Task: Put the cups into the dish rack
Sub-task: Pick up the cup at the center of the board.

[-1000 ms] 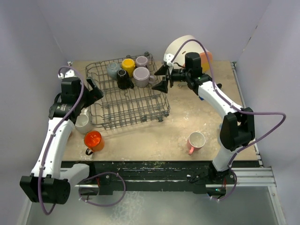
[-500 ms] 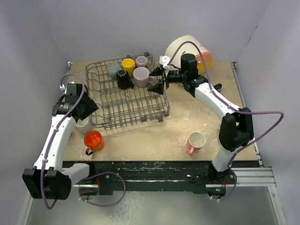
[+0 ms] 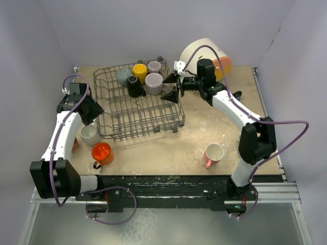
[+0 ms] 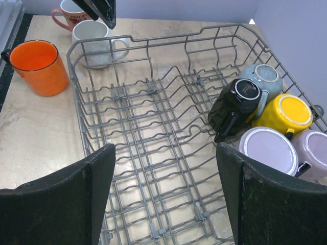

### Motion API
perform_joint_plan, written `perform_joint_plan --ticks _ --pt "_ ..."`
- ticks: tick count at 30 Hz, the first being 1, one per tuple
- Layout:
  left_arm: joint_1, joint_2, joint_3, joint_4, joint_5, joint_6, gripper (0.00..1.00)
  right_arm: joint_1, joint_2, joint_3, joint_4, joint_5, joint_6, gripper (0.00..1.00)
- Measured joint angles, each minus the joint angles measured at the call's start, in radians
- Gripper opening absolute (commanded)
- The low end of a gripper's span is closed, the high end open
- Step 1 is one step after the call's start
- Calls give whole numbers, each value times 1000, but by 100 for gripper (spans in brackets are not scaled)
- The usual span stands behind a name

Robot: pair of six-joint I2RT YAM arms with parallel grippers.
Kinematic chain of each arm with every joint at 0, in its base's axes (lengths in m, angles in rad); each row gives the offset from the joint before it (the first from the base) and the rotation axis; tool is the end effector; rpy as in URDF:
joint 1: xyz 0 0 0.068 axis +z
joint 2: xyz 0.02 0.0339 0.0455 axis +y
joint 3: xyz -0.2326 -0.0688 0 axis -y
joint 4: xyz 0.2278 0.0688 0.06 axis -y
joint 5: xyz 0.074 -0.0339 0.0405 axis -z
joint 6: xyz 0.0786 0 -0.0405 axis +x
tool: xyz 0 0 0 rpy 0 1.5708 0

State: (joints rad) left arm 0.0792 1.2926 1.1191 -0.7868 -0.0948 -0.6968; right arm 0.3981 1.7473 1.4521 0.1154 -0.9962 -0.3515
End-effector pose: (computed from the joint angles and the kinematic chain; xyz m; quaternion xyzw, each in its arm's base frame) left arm 0.2767 0.0294 0.2322 -0.3736 0.8765 -0.0482 0.2997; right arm 0.3534 0.2202 0.3127 -0.5318 0.5156 0.3798 0.5542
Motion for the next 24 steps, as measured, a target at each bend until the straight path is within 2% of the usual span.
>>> perform_joint_plan --ticks 9,14,18,24 --pt "0 76 60 -66 -67 -53 60 0 0 0 3 0 2 81" --pt "0 98 63 -94 -95 -71 56 0 0 0 3 -1 3 81" --pt "0 98 63 -100 -126 -80 50 0 0 0 3 -1 3 81" --pt "2 103 63 -103 -162 -93 34 0 0 -3 3 -1 3 81"
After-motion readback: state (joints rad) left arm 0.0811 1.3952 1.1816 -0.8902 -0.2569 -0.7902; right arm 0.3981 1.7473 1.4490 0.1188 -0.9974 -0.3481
